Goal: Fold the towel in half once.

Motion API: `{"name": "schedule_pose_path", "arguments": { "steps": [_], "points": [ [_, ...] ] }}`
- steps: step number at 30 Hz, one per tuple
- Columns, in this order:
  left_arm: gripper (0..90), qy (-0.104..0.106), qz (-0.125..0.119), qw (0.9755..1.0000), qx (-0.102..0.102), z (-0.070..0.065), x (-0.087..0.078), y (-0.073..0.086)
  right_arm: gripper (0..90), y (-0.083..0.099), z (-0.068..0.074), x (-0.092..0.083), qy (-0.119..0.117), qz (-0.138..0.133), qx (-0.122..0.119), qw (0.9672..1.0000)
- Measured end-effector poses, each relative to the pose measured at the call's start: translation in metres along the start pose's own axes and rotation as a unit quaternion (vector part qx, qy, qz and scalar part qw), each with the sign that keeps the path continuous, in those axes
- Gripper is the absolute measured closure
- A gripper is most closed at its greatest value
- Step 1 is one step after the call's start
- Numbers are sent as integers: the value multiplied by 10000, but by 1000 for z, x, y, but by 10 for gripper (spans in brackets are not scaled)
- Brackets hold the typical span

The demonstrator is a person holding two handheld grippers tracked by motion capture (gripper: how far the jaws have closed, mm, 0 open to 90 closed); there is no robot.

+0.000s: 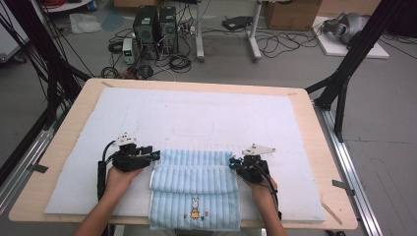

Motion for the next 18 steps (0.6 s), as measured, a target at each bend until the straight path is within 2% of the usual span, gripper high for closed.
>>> {"name": "schedule_pose_path", "arguments": {
  "steps": [2, 5, 7, 10, 12, 14, 16, 18],
  "points": [
    [545, -1, -40, 10000, 10, 0, 0, 0, 884, -4, 3, -1, 76, -174, -127, 9997],
    [558, 0, -66, 10000, 2, -1, -1, -1, 883, -11, 2, -5, 268, -444, -112, 9986],
    [561, 16, -57, 10000, -8, -1, -2, -1, 882, -12, -2, -2, 337, -396, -47, 9986],
    [561, 33, -41, 10000, -16, -2, -1, 0, 869, -5, -4, 7, 456, -184, 38, 9988],
    [547, 41, -5, 10000, -41, -1, 0, 0, 797, -5, -4, 7, 546, -172, 40, 9984],
    [506, 47, 97, 9999, -61, -1, 3, 2, 685, -7, -6, 3, 523, -252, 199, 9981],
    [490, 37, 184, 9998, -31, -1, 6, 2, 570, -7, -9, 3, 334, -250, 421, 9982],
    [504, 59, 333, 9994, 46, -3, 9, 2, 514, -4, -11, 7, 262, -55, 578, 9980]
  ]
}}
Point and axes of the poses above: each handheld gripper's, and its own axes: x roughly forward along the jaws, y roughly out of its underside, z roughly to its left, the point moved 4 cm from there along x, roughly forward along the jaws, and after that the axes turned 6 degrees about x, right-handed, at the moved point
